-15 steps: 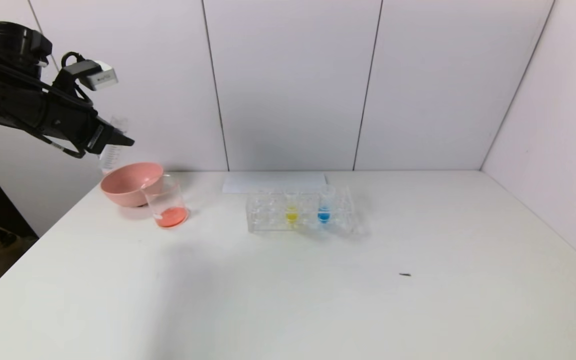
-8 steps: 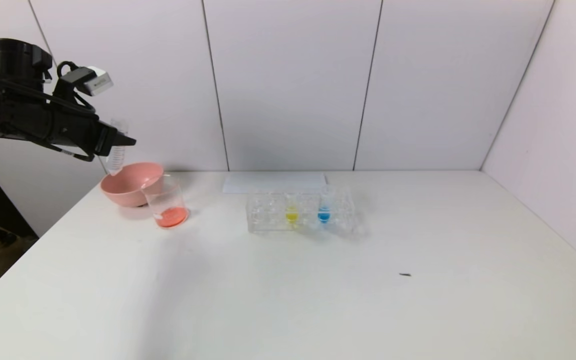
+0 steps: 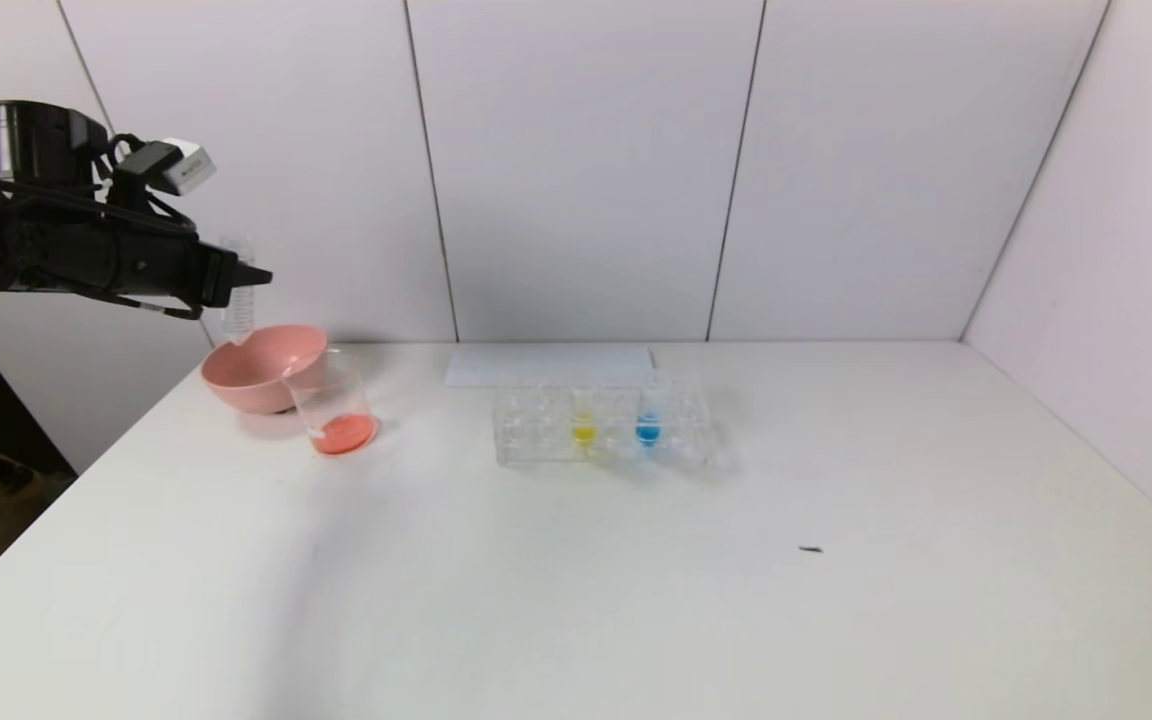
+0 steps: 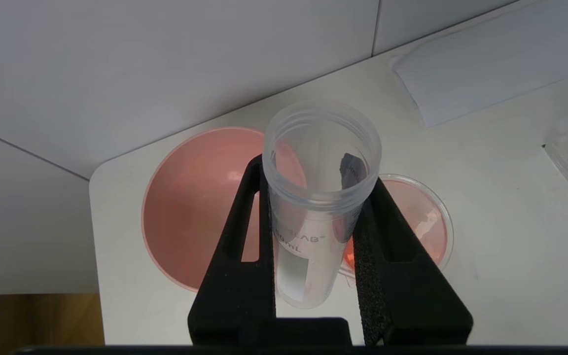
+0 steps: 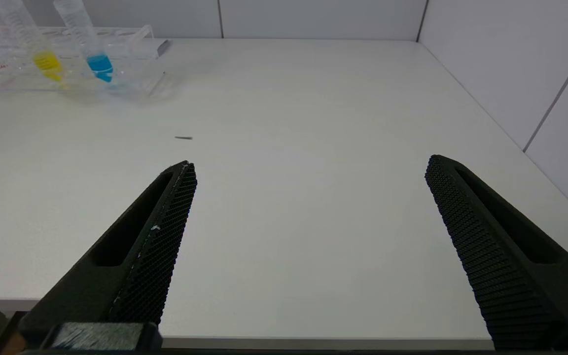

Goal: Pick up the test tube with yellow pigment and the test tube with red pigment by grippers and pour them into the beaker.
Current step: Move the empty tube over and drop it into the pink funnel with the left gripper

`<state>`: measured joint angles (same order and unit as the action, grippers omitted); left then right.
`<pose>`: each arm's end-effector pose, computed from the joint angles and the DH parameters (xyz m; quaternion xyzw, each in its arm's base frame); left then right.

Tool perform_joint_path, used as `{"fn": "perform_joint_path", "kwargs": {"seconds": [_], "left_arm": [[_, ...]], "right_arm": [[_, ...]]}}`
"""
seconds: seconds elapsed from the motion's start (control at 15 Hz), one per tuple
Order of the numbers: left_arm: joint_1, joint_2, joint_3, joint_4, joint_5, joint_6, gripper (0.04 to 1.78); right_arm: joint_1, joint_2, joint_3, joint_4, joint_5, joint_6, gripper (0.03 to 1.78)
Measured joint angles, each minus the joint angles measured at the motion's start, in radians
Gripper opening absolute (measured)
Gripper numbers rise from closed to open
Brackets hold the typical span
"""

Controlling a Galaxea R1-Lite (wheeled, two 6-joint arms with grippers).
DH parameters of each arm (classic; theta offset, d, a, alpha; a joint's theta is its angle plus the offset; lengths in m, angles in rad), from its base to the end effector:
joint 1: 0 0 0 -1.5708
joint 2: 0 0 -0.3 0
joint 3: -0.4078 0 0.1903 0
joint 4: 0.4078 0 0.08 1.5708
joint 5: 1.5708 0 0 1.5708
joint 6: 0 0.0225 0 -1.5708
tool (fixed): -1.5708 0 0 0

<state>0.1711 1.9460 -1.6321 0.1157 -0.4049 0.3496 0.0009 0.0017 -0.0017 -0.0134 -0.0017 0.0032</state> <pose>0.3867 0.0578 0.2550 0.1091 0.1814 -0.1478 0.9661 -0.0228 -0.0001 0.0774 0.0016 -0.0067 -0.0004 1.0000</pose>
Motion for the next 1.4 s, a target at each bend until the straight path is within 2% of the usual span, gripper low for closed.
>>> {"fn": "perform_joint_path", "kwargs": {"seconds": [0.27, 0.87, 1.2, 1.4], "left_arm": [[0.011, 0.033, 0.01, -0.038, 0.001, -0.059, 0.46], [0.035, 0.127, 0.025, -0.245, -0.002, -0.133, 0.46], [0.059, 0.223, -0.016, -0.366, -0.03, -0.168, 0.46], [0.061, 0.28, -0.063, -0.379, -0.035, -0.17, 0.46]], "right_arm": [[0.0, 0.0, 0.0, 0.0, 0.0, 0.0, 1.7], [0.0, 0.0, 0.0, 0.0, 0.0, 0.0, 1.7], [0.001, 0.0, 0.0, 0.0, 0.0, 0.0, 1.7], [0.0, 0.0, 0.0, 0.0, 0.0, 0.0, 1.7]]}}
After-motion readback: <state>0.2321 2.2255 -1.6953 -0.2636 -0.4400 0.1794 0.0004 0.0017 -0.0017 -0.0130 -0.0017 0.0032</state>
